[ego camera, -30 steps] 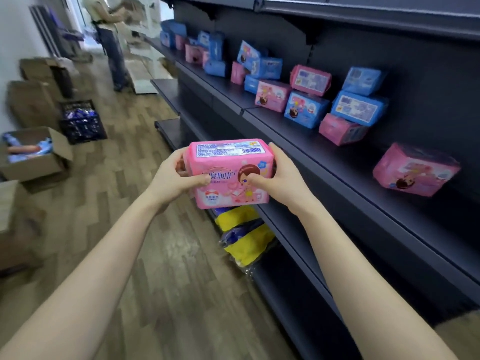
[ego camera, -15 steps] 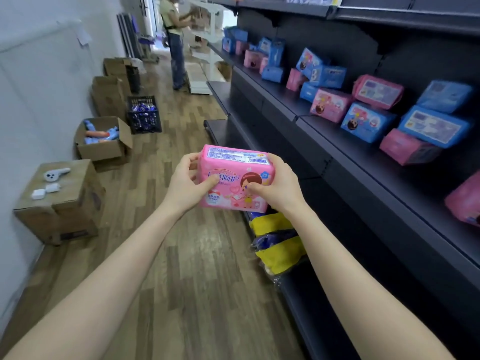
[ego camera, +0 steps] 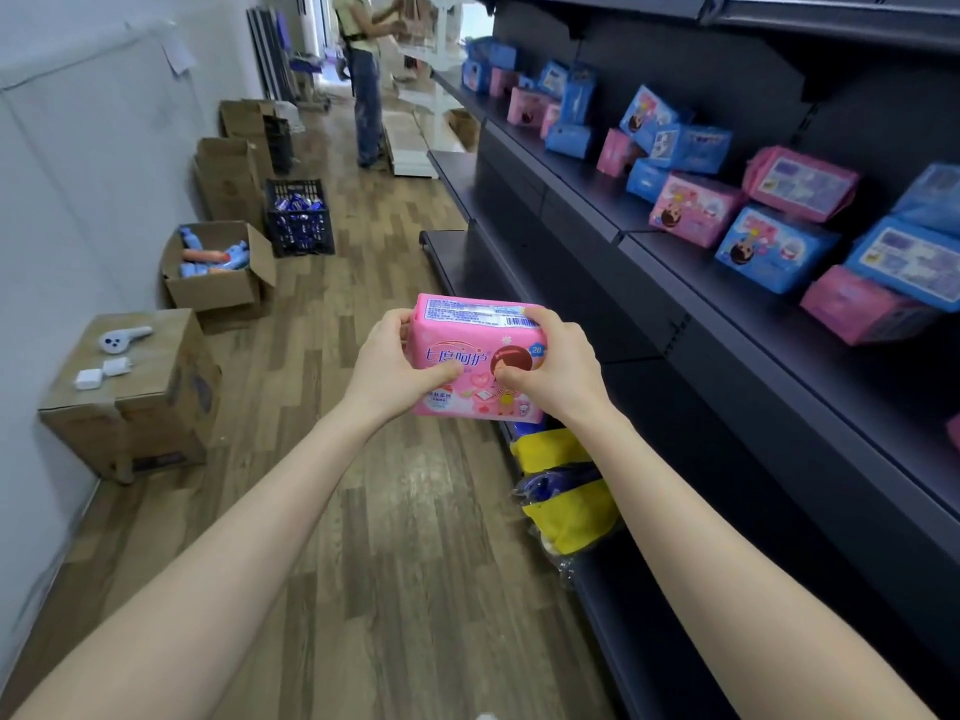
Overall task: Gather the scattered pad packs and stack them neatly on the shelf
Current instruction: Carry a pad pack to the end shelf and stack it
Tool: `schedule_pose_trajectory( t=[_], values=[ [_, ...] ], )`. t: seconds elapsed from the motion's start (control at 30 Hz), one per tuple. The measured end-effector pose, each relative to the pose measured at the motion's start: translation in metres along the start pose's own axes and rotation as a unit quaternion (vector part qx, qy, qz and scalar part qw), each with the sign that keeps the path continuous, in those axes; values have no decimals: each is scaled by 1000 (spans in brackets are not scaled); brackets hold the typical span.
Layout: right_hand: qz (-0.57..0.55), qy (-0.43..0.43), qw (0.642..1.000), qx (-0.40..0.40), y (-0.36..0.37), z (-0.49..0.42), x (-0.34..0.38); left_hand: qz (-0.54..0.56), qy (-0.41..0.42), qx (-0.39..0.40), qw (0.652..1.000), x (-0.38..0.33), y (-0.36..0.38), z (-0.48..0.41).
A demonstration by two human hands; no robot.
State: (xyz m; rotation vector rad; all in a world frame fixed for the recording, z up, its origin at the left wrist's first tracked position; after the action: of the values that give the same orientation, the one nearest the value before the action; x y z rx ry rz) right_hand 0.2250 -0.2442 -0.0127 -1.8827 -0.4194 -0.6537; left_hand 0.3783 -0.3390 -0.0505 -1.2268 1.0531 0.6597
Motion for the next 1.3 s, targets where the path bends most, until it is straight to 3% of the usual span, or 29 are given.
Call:
schedule_pose_trajectory(
  t=[0.3, 0.67, 0.9, 1.3],
  values=[
    [-20, 16, 999, 27, 13, -61, -32, -58, -42, -20, 997, -4, 19, -60],
    [-44, -14, 996, 78, 25, -211, -88, -73, -73, -84, 991, -21, 39, -197],
    [-57, -61, 993, 88, 35, -292, -98, -71, -83, -119, 987, -32, 30, -262],
    [-56, -66, 987, 137, 94, -383, -99, -63, -131, -128, 981, -3, -2, -341]
  ],
)
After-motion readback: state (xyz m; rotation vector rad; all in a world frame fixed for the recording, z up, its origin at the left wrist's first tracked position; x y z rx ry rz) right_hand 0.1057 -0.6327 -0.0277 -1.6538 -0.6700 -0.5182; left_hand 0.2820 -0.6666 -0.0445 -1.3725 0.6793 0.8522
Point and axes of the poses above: each hand's wrist, its own z-axis away from the middle knuckle, its own y-axis out of the palm, x = y × z, the point moved 2 cm from there along -z, towards the middle knuckle, and after that the axes turned 14 degrees about -y, right-handed, at the moved point
